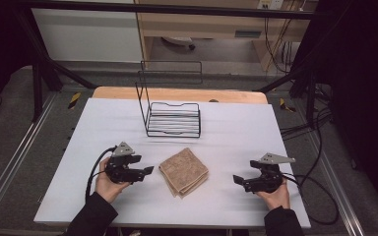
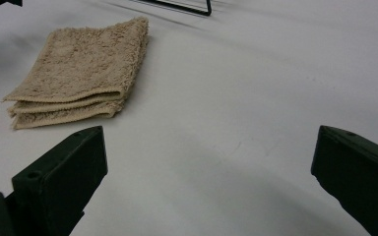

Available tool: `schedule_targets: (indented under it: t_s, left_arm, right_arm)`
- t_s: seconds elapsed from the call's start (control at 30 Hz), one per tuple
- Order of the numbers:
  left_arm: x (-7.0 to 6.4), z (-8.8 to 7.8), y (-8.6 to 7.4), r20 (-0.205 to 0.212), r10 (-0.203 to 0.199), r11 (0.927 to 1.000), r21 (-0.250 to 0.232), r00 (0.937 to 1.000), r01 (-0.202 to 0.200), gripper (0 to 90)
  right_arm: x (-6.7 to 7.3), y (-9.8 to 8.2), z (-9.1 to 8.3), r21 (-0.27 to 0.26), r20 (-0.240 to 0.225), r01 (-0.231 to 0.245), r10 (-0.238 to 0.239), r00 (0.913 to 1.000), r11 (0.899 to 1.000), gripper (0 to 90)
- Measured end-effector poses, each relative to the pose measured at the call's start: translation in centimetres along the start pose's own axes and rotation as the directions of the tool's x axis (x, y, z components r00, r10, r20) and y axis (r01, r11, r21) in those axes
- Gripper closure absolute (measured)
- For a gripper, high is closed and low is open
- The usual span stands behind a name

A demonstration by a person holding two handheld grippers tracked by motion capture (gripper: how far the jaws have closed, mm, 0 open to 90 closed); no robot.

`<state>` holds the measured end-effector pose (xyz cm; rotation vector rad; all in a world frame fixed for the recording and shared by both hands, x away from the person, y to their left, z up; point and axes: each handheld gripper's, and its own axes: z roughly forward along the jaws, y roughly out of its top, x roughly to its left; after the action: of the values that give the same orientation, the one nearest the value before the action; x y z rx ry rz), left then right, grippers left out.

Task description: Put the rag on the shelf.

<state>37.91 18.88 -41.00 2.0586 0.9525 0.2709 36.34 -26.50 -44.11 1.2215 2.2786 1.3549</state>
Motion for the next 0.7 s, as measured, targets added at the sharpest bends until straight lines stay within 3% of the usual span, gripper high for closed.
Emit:
schedule_targets:
  t_s: [0.17, 0.27, 0.47, 0.7]
  left_arm:
    - [-0.8, 1.3, 0.7, 0.013, 0.014, 0.9996, 0.024, 0.9998, -0.014, 46.2]
    - [-1.2, 2.4, 1.2, 0.023, 0.0, 0.9993, 0.038, 0.9997, 0.0, 54.5]
    - [-1.5, 3.9, 1.5, 0.007, -0.009, 0.9973, 0.072, 0.9999, 0.009, 65.1]
    - [-1.8, 5.4, 1.0, -0.027, 0.01, 0.9922, 0.125, 0.9996, -0.007, 75.0]
  right_arm:
    - [0.0, 0.0, 0.1, 0.003, -0.003, 0.002, -0.002, 1.0, 1.0, 1.1]
    - [0.2, 0.0, 0.2, 0.007, -0.001, 0.0, 0.0, 1.0, 1.0, 1.1]
    - [0.3, 0.1, 0.4, 0.012, -0.003, 0.009, -0.008, 1.0, 1.0, 1.2]
    - [1.1, 0.5, 1.1, 0.019, -0.01, 0.014, -0.014, 0.9999, 1.0, 3.7]
